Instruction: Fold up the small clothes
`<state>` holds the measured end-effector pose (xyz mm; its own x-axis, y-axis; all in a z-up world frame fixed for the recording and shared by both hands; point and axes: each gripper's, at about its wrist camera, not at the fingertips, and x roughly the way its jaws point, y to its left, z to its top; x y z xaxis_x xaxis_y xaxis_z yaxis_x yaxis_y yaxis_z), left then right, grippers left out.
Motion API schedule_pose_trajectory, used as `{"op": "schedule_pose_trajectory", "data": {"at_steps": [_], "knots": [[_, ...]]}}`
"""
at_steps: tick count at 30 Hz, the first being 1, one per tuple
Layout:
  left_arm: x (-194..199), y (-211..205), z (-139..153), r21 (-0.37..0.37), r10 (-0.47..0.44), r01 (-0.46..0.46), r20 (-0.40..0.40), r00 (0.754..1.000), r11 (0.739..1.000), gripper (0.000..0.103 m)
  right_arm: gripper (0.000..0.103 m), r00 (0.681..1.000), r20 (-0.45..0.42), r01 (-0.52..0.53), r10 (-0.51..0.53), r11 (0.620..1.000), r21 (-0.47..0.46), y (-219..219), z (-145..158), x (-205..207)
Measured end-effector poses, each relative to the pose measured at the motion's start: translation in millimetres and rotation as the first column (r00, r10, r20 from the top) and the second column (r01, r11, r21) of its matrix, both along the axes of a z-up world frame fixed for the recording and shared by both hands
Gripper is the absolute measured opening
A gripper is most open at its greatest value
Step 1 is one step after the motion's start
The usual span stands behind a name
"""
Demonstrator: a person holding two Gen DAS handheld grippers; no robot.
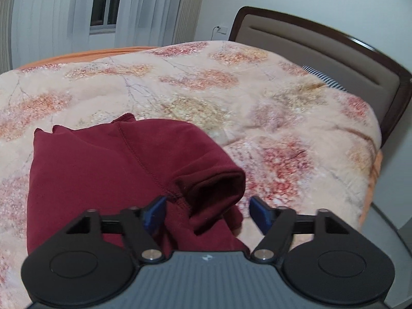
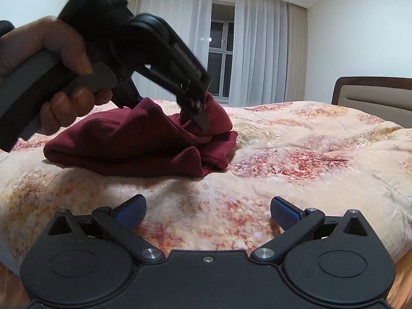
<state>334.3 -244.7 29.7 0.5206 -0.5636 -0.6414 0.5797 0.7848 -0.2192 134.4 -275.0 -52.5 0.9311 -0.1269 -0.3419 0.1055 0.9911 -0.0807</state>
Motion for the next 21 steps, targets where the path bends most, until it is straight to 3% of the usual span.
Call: {"op": "schedule_pose_trajectory", "data": {"at_steps": [5,9,13,18,21], "knots": [[-6,23,15,-0.057,0.058,-0.056,0.022,0.998,0.997,0.102,0.102,1.000,-0.006,0.003,-0.003,1.000,0.011,-1,-1,-1],[-9,52,22,-0.074,0.167,-0.162,0.064,0.984,0.984,0.102,0.103,1.000,-0.011,0.014,-0.013,1.000,0.025,-2,1,-1],[-6,88,17,-0.058,0.309,-0.305,0.092,0.946,0.951,0.103,0.103,0.999,0.016,0.029,-0.029,0.999,0.037,-1,9,-3],[-4,131,-8,-0.055,0.432,-0.430,0.029,0.901,0.901,0.103,0.102,0.994,0.107,0.000,-0.010,0.996,0.092,2,32,2],[-8,145,-26,-0.064,0.455,-0.454,-0.008,0.891,0.889,0.103,0.103,0.988,0.148,-0.051,0.034,0.992,0.115,8,48,18]]}}
